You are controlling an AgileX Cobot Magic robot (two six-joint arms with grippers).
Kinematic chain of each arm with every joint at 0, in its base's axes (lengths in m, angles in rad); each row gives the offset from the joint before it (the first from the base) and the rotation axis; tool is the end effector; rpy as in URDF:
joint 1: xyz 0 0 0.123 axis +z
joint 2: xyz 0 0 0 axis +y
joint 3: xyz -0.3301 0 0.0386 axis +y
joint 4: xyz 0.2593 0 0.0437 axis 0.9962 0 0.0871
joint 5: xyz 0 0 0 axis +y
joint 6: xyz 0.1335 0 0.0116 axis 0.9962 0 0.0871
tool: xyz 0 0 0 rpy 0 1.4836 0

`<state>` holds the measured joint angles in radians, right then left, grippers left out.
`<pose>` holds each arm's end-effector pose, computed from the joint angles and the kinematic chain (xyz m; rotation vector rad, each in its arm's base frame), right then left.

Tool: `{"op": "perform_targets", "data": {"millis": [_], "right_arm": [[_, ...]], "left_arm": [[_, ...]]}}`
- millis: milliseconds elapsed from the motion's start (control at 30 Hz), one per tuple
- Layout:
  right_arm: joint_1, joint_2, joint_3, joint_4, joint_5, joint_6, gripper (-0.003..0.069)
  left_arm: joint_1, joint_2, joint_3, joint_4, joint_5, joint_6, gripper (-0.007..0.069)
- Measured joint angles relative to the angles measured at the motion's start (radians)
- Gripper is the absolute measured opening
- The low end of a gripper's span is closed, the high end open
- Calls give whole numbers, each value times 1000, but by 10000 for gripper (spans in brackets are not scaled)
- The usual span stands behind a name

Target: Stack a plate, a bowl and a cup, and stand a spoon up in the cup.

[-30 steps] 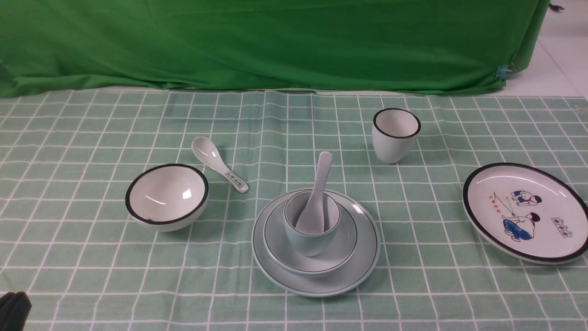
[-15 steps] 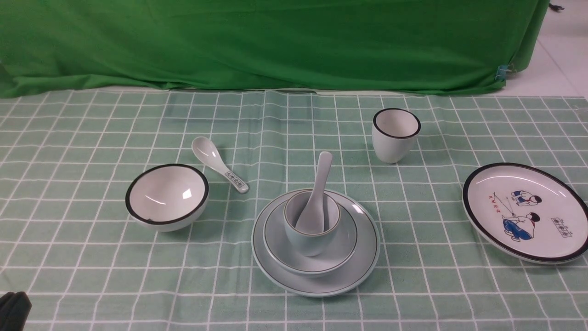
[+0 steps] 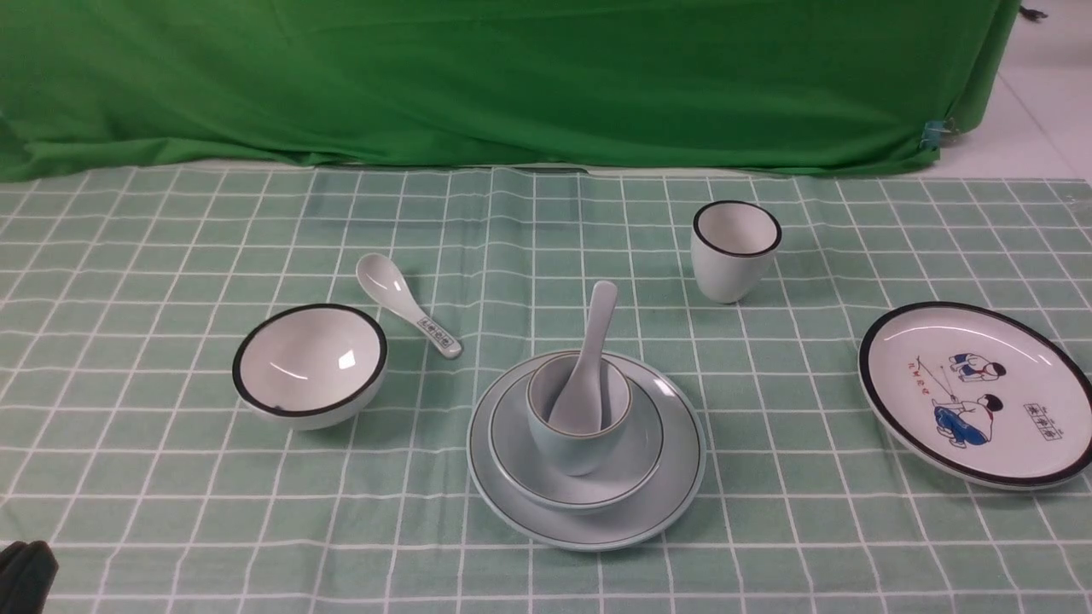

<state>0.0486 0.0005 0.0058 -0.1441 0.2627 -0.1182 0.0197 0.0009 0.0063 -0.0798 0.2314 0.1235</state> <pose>0.0614 -0.0020 0.1799 -0.2402 1.7370 -0.1851 0.0620 -0.0012 0.1835 0.0360 1.7212 0.0327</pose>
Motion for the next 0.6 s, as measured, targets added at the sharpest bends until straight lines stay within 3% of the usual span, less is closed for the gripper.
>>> {"op": "perform_targets", "data": {"millis": [300, 600], "right_arm": [[-4, 0, 1, 0, -21, 118, 242], [-4, 0, 1, 0, -23, 131, 242]], "left_arm": [[0, 0, 0, 0, 0, 0, 17], [0, 0, 0, 0, 0, 0, 17]]}}
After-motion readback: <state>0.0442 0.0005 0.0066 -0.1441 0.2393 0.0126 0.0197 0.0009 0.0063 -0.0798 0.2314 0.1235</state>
